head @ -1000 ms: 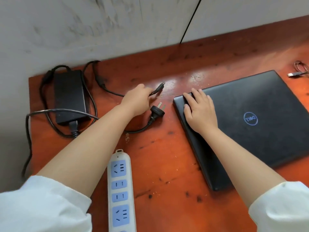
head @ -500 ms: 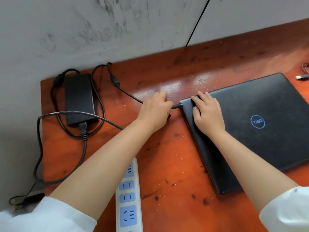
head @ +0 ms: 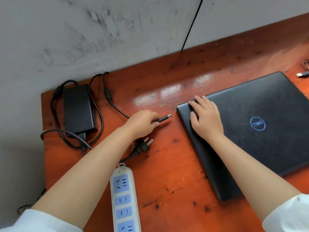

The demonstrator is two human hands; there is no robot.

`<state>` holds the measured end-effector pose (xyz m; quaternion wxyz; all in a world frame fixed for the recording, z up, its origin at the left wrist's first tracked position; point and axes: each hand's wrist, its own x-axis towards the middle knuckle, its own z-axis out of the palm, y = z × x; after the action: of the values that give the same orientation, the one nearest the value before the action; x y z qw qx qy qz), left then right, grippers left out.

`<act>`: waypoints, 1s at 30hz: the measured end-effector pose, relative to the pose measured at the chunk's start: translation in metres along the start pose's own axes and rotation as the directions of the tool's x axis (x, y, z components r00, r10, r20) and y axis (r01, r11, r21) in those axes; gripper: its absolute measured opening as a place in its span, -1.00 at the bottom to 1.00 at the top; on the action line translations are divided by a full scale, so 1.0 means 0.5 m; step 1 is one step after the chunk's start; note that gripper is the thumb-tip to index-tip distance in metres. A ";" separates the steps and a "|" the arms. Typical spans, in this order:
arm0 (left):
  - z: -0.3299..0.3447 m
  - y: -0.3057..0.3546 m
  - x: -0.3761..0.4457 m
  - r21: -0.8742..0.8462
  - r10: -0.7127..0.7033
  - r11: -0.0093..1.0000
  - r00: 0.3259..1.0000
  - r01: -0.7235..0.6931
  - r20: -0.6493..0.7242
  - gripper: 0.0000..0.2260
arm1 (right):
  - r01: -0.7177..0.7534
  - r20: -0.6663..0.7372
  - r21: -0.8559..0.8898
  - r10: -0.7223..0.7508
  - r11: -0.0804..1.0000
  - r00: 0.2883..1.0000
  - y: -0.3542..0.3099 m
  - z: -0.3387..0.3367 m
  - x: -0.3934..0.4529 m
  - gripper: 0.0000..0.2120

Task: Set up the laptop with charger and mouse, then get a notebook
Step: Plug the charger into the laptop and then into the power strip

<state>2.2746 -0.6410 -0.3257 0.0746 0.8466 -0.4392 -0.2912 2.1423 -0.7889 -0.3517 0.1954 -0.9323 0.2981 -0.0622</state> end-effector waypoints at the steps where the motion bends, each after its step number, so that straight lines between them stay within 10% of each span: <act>1: 0.007 0.008 0.005 0.011 0.031 0.999 0.998 -0.030 -0.050 -0.80 | 0.001 -0.004 0.000 -0.001 1.000 1.000 0.000 0.000 0.000 -0.64; 30: 0.045 0.039 0.033 0.122 0.129 0.987 0.964 -0.102 -0.234 -0.77 | 0.022 -0.045 -0.018 -0.023 1.000 0.999 -0.001 0.006 0.001 -0.66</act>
<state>2.2556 -0.6628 -0.3434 0.0978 0.8515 -0.4907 -0.1569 2.1435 -0.7877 -0.3543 0.1800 -0.9356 0.2923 -0.0828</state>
